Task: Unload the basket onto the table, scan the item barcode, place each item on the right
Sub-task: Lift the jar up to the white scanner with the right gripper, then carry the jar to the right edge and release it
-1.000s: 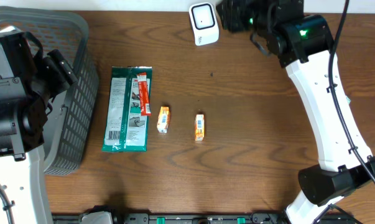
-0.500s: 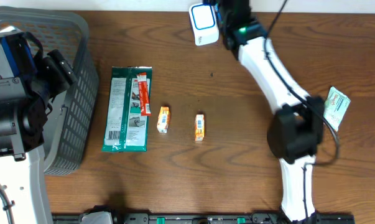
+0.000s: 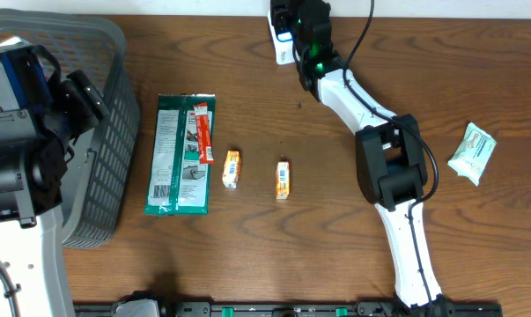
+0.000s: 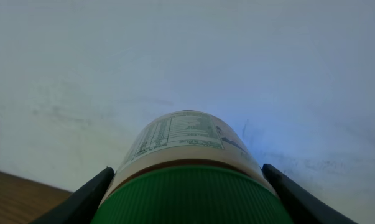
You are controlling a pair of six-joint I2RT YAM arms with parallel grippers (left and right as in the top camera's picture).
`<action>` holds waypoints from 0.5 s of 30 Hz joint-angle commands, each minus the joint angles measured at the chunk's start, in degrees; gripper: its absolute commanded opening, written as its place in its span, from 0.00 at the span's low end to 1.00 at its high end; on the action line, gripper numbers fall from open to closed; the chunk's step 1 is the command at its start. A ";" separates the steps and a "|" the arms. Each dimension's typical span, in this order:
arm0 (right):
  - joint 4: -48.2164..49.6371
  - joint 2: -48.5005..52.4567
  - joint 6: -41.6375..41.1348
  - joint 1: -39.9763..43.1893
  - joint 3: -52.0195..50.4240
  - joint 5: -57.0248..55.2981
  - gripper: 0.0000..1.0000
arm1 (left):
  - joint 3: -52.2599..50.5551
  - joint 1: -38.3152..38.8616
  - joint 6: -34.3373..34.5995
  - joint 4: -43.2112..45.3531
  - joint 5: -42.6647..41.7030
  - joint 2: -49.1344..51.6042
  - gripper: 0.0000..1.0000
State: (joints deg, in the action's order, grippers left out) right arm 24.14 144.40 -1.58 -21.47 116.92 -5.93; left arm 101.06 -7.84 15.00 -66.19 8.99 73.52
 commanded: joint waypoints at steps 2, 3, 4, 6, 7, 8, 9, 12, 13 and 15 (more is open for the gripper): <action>-1.25 -3.30 1.25 -0.79 1.03 0.09 0.01 | 0.33 -0.24 0.09 -0.04 0.50 0.22 0.88; -3.54 -5.14 1.25 -1.03 1.03 -0.02 0.01 | 0.33 -0.24 0.09 -0.02 0.50 0.22 0.88; -5.92 -6.86 1.25 -1.18 1.03 0.00 0.01 | 0.33 -0.24 0.09 -0.04 0.50 0.22 0.88; -13.44 -11.43 1.22 -1.57 1.03 0.00 0.01 | 0.33 -0.24 0.09 -0.04 0.50 0.22 0.88; -18.29 -14.10 1.22 -1.77 1.03 0.02 0.01 | 0.33 -0.24 0.09 -0.04 0.52 0.22 0.88; -23.54 -17.14 1.22 -1.88 1.03 0.04 0.01 | 0.33 -0.24 0.09 -0.04 0.50 0.22 0.88; -28.35 -19.71 1.22 -1.92 1.03 0.04 0.01 | 0.33 -0.24 0.09 -0.04 0.50 0.22 0.88; -45.18 -28.39 1.25 -1.92 1.03 0.02 0.01 | 0.33 -0.24 0.09 -0.04 0.52 0.22 0.88; -50.93 -31.04 1.25 -1.84 1.03 0.02 0.01 | 0.33 -0.24 0.09 -0.02 0.50 0.22 0.88; -61.29 -35.32 1.49 -1.16 1.03 -0.07 0.01 | 0.33 -0.24 0.09 -0.04 0.50 0.22 0.88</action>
State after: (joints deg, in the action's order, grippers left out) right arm -31.55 118.67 -0.78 -23.33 115.98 -5.52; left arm 101.06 -7.81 15.00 -66.17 8.99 73.56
